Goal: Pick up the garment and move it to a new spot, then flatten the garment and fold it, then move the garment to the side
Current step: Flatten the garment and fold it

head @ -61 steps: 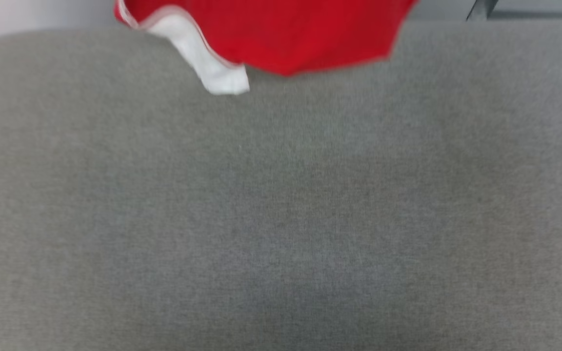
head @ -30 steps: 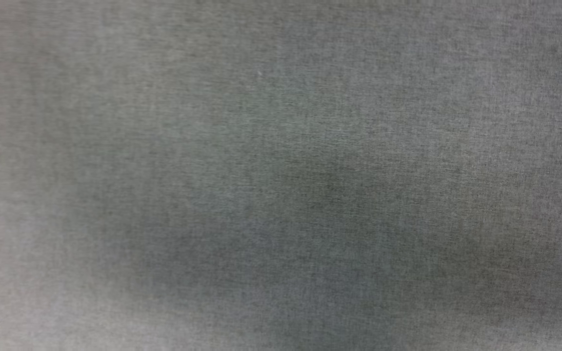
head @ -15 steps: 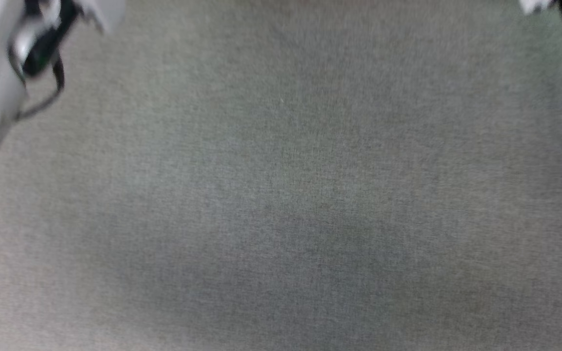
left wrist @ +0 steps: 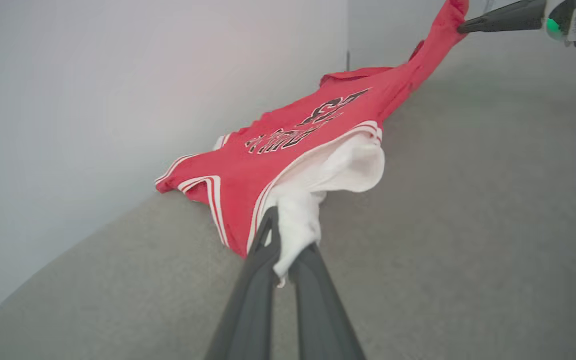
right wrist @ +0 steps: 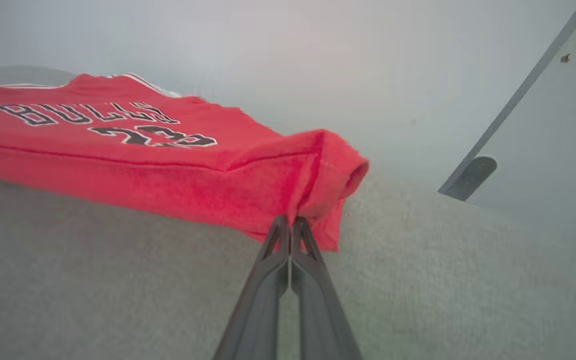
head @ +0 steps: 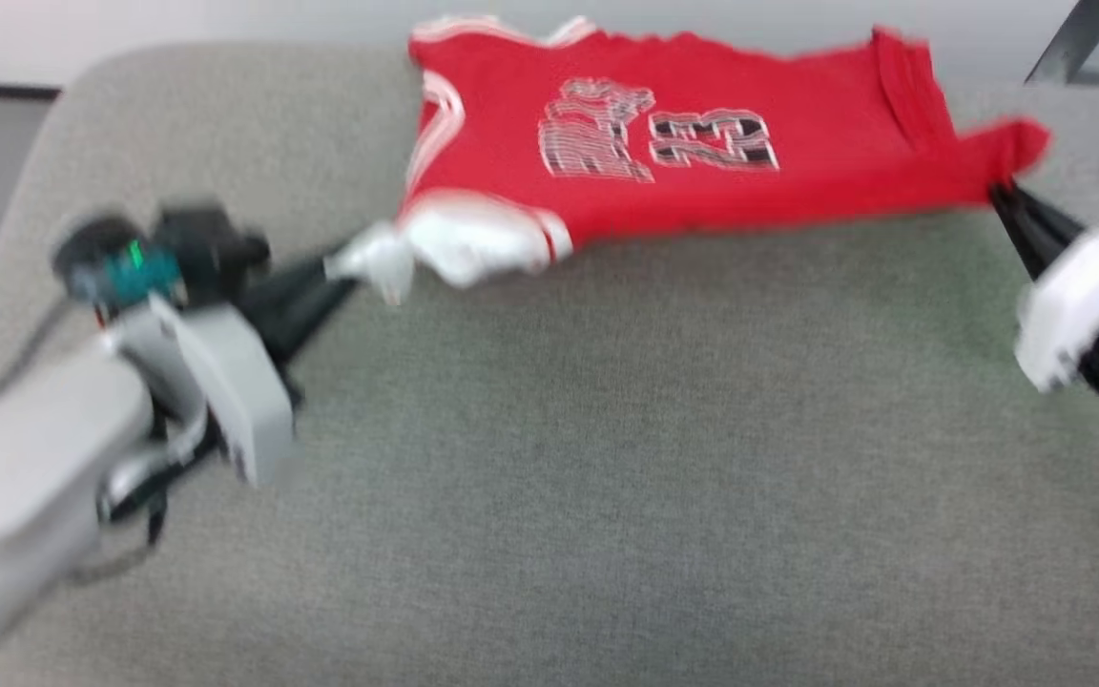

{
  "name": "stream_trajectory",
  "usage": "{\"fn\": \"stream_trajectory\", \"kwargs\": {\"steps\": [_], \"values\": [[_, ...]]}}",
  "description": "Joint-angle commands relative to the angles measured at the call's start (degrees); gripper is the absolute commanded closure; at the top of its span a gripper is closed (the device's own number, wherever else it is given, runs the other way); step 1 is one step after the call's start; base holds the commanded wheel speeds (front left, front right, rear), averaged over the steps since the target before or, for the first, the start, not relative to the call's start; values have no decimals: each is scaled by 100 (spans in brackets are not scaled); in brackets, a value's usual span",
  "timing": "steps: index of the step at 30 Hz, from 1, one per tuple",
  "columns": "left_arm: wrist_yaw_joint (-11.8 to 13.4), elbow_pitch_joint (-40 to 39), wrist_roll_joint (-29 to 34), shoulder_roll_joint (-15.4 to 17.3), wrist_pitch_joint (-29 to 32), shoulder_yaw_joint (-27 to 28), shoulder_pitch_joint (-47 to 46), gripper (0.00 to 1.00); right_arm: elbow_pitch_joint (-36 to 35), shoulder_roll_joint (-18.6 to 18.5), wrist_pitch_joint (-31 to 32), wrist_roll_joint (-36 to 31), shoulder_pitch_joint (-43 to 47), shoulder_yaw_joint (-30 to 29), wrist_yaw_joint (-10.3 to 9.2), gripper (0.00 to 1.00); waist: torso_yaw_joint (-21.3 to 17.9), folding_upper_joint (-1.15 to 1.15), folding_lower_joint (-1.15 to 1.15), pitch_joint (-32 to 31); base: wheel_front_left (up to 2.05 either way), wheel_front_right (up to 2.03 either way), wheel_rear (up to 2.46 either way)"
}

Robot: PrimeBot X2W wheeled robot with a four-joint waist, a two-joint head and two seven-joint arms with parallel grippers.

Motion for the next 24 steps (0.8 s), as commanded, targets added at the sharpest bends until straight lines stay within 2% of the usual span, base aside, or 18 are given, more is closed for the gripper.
{"fn": "stream_trajectory", "kwargs": {"steps": [1, 5, 10, 15, 24], "values": [[16, -98, 21, 72, 16, 1, 219, 100, -113, -115, 13, 54, 282, -10, -8, 100, 1, 0, 0, -446, 0, 0, 0], [180, -622, 127, 205, 27, -2, 975, 100, -706, -496, -61, 189, 1196, -304, -8, 100, 57, 0, 0, -572, 0, 0, 0], [594, -1233, 313, 372, 91, -1, 1789, 100, -1262, -600, -66, 29, 2255, -804, -8, 100, 54, 0, 0, -622, 0, 0, 0], [1003, -1755, 374, 546, 135, 1, 2492, 100, -1744, -491, 46, -300, 3220, -1365, -8, 100, 29, 0, 0, -648, 0, 0, 0], [1741, -2414, -159, 816, -184, 104, 3568, 100, -2892, -39, 436, -939, 4882, -2441, -8, 100, -65, 0, 0, -627, 0, 0, 0]]}}
